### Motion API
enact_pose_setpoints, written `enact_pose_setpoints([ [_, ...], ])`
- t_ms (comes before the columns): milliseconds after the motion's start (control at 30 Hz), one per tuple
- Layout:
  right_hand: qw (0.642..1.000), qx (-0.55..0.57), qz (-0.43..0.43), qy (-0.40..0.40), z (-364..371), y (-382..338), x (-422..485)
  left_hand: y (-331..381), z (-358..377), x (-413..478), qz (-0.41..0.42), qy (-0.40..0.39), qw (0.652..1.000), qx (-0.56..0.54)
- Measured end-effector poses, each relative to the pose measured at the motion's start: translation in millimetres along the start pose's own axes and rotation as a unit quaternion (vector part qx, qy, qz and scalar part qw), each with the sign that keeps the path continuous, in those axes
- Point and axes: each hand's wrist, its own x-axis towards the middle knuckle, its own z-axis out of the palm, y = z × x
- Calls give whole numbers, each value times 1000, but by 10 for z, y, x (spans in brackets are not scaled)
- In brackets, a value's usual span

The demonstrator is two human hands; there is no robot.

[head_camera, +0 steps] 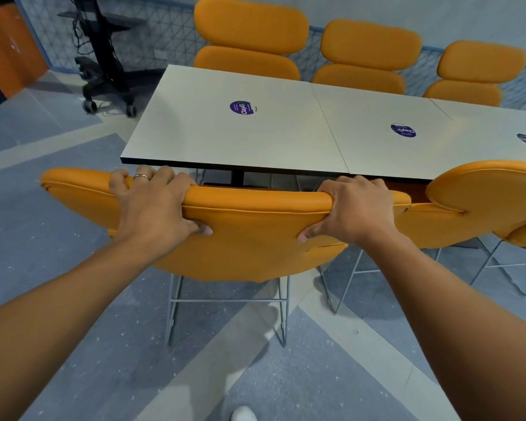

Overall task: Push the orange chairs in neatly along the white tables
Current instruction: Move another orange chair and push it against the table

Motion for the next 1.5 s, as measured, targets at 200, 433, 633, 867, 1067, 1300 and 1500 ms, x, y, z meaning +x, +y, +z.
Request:
enact_pose_setpoints([
  [200,1000,12,-2,-7,117,306,251,311,167,140,-10,21,1000,1],
  [433,1000,16,-1,23,255,460,644,320,359,569,-20,24,999,14],
  [633,1000,14,-7,18,315,537,988,291,493,901,-22,24,999,18],
  [867,999,14,-7,28,392,621,1306,285,616,1195,-25,22,999,20],
  [1067,999,5,-14,30,416,642,1376,273,641,1256,-28,19,999,22],
  [1300,999,-10,-24,34,428,640,1331,286,599,1219,-33,-7,999,29],
  [1500,999,-9,-30,21,420,632,1308,273,553,1195,-29,-42,999,19],
])
